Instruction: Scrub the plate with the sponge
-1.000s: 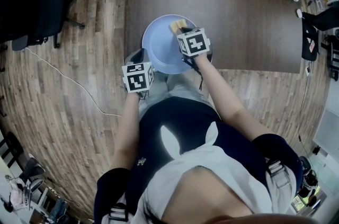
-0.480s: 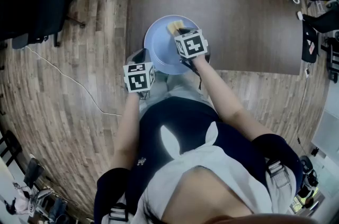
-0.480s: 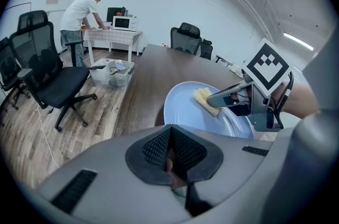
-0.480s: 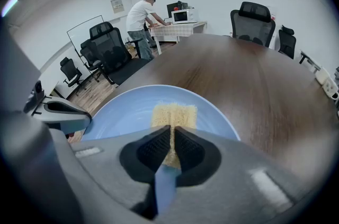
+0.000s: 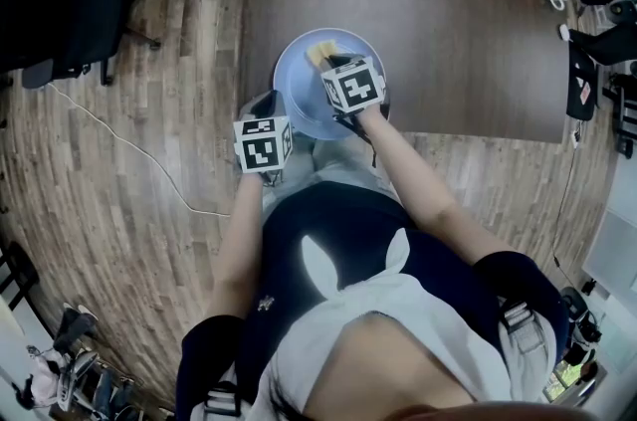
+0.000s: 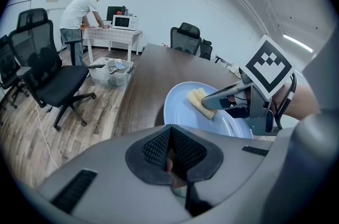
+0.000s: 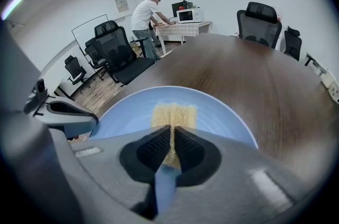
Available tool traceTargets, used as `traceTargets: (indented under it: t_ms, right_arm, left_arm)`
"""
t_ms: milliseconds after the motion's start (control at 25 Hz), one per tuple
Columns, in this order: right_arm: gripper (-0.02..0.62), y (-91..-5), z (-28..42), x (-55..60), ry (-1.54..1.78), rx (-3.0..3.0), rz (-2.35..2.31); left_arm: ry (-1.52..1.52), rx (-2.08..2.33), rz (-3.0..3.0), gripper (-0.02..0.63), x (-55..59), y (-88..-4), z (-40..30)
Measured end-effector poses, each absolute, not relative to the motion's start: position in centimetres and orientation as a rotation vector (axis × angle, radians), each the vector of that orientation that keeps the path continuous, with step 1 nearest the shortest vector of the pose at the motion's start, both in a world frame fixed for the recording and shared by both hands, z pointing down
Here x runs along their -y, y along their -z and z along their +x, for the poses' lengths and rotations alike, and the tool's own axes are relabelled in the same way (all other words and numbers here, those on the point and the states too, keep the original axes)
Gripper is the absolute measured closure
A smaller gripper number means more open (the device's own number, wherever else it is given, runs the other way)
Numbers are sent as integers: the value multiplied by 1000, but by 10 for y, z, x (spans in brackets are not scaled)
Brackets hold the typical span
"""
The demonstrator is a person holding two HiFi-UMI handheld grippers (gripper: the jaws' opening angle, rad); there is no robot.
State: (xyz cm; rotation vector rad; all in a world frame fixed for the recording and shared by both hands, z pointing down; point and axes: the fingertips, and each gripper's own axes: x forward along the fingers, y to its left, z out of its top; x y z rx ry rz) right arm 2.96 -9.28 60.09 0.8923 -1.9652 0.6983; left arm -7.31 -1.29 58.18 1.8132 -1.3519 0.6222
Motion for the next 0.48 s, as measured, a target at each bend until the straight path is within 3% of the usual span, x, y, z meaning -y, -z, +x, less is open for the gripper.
traceTargets:
  t_ms: [480]
  right_arm:
    - [572, -601, 2, 85, -695, 1995, 847]
  left_arm:
    - [-606, 1338, 1813, 598, 14, -582, -79]
